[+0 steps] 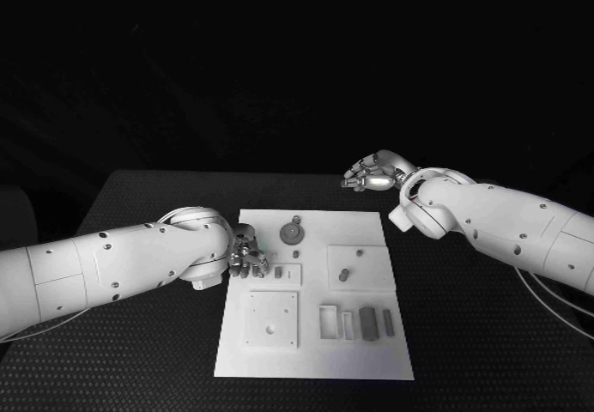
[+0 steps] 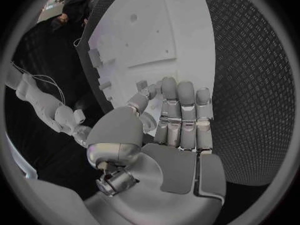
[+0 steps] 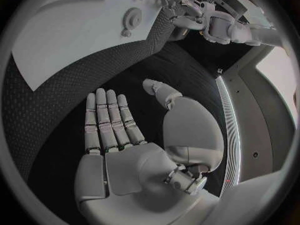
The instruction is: Assemble the parts on the task board
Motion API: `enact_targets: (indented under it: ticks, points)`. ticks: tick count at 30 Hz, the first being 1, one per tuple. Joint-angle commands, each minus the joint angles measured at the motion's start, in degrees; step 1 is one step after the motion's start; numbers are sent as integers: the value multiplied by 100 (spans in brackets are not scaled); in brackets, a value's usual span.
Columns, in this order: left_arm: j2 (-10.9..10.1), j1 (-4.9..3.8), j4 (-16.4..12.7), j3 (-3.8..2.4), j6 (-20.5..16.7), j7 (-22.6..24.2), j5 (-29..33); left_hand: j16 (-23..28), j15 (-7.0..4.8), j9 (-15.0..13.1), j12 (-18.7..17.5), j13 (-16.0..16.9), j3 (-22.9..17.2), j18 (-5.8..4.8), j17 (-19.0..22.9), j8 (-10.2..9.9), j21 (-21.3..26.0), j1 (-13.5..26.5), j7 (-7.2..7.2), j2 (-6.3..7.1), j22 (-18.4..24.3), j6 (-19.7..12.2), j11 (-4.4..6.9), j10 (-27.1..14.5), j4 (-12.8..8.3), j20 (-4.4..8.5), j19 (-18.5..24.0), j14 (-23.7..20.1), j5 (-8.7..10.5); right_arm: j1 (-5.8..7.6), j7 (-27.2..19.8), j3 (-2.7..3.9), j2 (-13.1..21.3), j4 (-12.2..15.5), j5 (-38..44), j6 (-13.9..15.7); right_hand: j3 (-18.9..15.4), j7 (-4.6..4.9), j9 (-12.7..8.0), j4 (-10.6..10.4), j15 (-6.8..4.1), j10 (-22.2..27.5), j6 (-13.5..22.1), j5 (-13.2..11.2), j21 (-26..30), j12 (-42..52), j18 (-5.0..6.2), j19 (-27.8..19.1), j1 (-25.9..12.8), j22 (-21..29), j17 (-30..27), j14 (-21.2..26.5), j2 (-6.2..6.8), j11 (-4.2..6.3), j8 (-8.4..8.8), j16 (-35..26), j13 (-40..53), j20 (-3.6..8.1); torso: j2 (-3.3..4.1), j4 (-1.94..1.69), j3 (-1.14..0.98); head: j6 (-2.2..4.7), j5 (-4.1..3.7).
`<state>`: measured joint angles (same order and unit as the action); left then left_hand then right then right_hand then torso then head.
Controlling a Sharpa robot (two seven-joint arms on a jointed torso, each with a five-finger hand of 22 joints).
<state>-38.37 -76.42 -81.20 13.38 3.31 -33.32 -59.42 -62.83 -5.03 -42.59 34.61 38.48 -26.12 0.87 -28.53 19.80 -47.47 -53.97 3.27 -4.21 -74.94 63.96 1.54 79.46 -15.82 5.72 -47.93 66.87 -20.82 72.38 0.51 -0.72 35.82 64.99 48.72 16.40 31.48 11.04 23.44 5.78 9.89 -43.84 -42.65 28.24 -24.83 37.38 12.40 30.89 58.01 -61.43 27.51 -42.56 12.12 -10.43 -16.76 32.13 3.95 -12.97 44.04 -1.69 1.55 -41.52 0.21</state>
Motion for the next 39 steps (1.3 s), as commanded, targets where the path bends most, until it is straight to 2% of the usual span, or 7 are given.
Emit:
enact_targets:
  ticks: [1,12,15,18,19,28,39]
  points:
    - [25,44,-14,29,99,-40,-143,-21,-30,-6,26,8,4,2,-7,6,-29,10,-115,-28,-117,134,226,177,22,490,-36,7,-23,-2,-31,1,1,11,3,-75,-3,195,-9,23,6,-38,44,-29,23,-37,-44,-23,-7,-8,-8,36,-11,13,-19,19,-4,-8,0,-7,1,2,-9]
    - [25,59,-2,34,99,-105,-162,2,-42,-4,1,30,43,-7,-7,-72,-29,84,-92,67,-109,72,210,153,41,500,-31,-15,138,-2,-29,1,8,20,3,-72,-6,195,-10,26,6,-39,45,-39,26,-39,-43,-22,-11,-10,-13,37,-11,13,-20,21,-4,-8,-5,-8,6,-1,-21]
    - [20,60,0,34,60,-154,-171,29,-62,46,-30,54,119,-12,-7,-229,1,353,-46,359,-93,-98,177,114,292,517,-22,-37,539,-2,-29,1,12,24,3,-70,-7,195,-11,27,6,-38,46,-43,28,-40,-44,-23,-12,-11,-15,39,-9,13,-19,21,-4,-8,-2,-5,7,-4,-19]
    - [15,60,3,34,64,-160,-192,39,-77,65,-45,75,116,-14,-12,-295,19,479,-35,528,-91,-142,169,93,452,533,-18,-45,714,-2,-29,1,13,21,3,-65,-8,196,-12,28,7,-38,47,-46,29,-41,-44,-23,-14,-12,-18,40,-7,13,-19,21,-4,-8,-3,-5,4,-8,-18]
    - [11,60,1,34,62,-174,-192,42,-90,88,-48,87,163,-13,-15,-358,28,626,-17,678,-88,-226,157,80,563,541,-20,-48,933,-2,-30,1,13,21,3,-65,-8,196,-12,29,7,-38,47,-47,30,-42,-44,-23,-14,-12,-18,41,-6,13,-19,21,-4,-8,-4,-5,2,-7,-21]
    - [-17,60,3,33,-67,-194,-187,79,-122,99,-62,159,135,-27,-23,-463,81,883,14,1002,-90,-330,140,-46,884,572,12,-121,1119,-2,-29,1,13,21,3,-60,-7,198,-16,38,8,-38,55,-54,37,-46,-43,-26,-12,-16,-27,45,0,10,-15,22,-4,-7,-6,-6,4,-2,-34]
    - [-121,60,26,13,-411,-100,-176,81,-130,90,-46,191,101,-29,-30,-476,89,896,17,1033,-95,-346,138,-80,949,584,19,-139,1175,-11,-30,1,37,26,3,-61,-5,201,-20,45,11,-39,63,-58,42,-50,-43,-26,-11,-20,-35,48,1,4,-12,25,-4,-7,-6,-6,6,13,-46]
